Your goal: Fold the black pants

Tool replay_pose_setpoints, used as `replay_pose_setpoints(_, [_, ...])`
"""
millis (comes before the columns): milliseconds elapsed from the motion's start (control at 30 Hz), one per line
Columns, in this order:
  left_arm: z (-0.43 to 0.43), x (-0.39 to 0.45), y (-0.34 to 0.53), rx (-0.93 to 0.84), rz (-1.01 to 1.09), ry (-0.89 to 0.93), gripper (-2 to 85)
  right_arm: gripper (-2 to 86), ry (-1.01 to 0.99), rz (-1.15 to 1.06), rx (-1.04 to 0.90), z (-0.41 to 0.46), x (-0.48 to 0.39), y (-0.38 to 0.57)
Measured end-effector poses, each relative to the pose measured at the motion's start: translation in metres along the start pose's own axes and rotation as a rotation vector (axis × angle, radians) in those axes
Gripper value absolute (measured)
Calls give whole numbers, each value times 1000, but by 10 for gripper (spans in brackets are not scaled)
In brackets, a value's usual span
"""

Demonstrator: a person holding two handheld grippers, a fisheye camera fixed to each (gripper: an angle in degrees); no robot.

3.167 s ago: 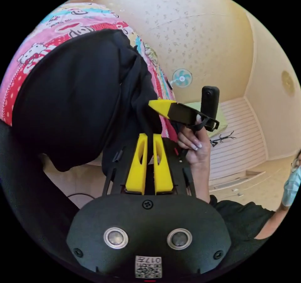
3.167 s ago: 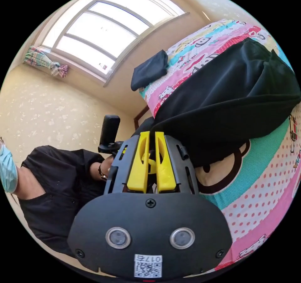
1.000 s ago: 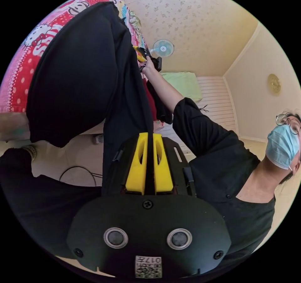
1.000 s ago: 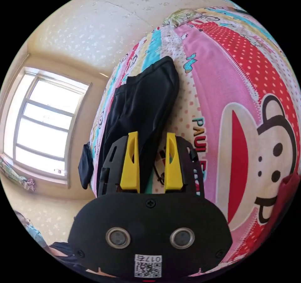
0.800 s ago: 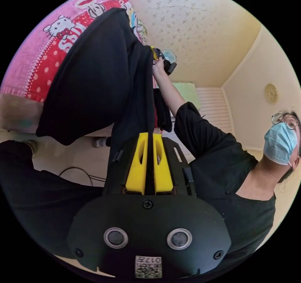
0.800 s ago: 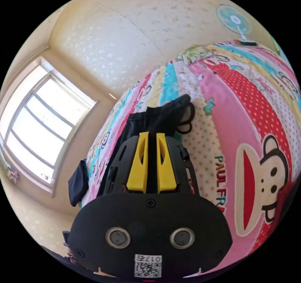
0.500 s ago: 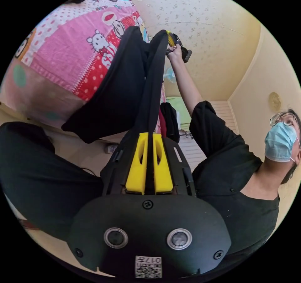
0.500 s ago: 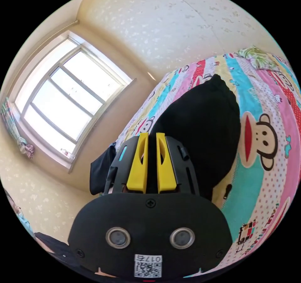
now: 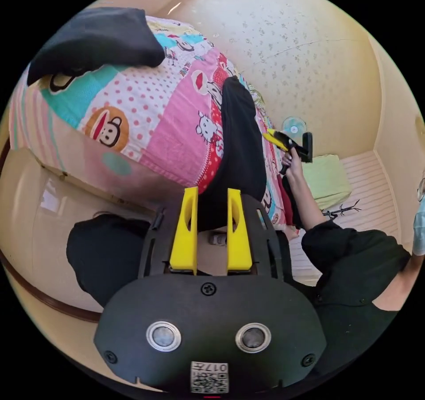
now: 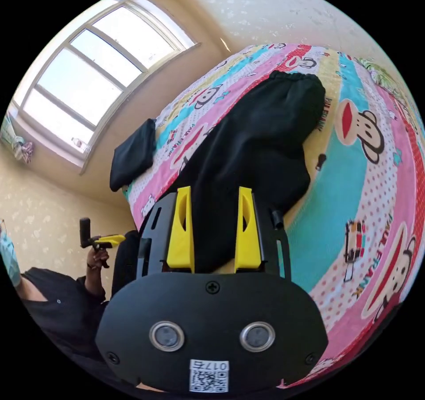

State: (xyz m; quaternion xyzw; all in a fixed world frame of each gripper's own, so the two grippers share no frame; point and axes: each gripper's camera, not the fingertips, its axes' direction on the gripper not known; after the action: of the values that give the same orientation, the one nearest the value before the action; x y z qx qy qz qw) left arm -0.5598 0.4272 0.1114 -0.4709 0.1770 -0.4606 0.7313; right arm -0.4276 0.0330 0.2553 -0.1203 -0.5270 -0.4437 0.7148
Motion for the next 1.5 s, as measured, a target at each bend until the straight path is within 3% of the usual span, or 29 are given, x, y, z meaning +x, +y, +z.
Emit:
replay_pose_setpoints(100, [27, 18, -28, 18, 67, -49, 121, 148, -96, -18, -42, 0, -10, 76])
replay_pose_setpoints(200, [71, 33, -44, -79, 96, -64, 153, 160, -141, -18, -118, 17, -26, 133])
replay_pose_setpoints(333, [93, 57, -25, -7, 94, -208, 143, 180, -120, 6, 53, 23, -41, 170])
replay_pose_setpoints(467, [109, 65, 1, 43, 20, -175, 110, 147, -315, 165, 211, 37, -34, 174])
replay_pose_setpoints(600, [112, 71, 13, 53, -38, -223, 66, 86, -296, 280, 169, 64, -29, 176])
replay_pose_setpoints(700, [103, 82, 10, -67, -8, -199, 43, 47, -383, 196, 32, 47, -13, 163])
replay_pose_setpoints(833, [77, 104, 18, -138, 116, 105, 33, 39, -508, 155, 43, -13, 9, 174])
replay_pose_setpoints(933, [85, 108, 28, -244, 169, 141, 36, 40, -455, 123, 10, -47, 19, 196])
replay_pose_setpoints(1067, [106, 64, 32, -304, -38, 86, 81, 58, -271, 249, -132, -36, 47, 232])
replay_pose_setpoints(1200, [99, 65, 11, -225, -42, 186, 141, 105, -358, 345, 27, -48, 75, 253])
replay_pose_setpoints(1267, [98, 81, -15, -201, 9, 147, 153, 115, -392, 322, 38, -50, 81, 244])
replay_pose_setpoints(1400, [99, 104, -70, -135, 91, 88, 172, 135, -216, 295, 128, -64, 99, 202])
replay_pose_setpoints(1500, [110, 108, -121, -52, 121, -8, 170, 146, -228, 301, 171, -59, 131, 167])
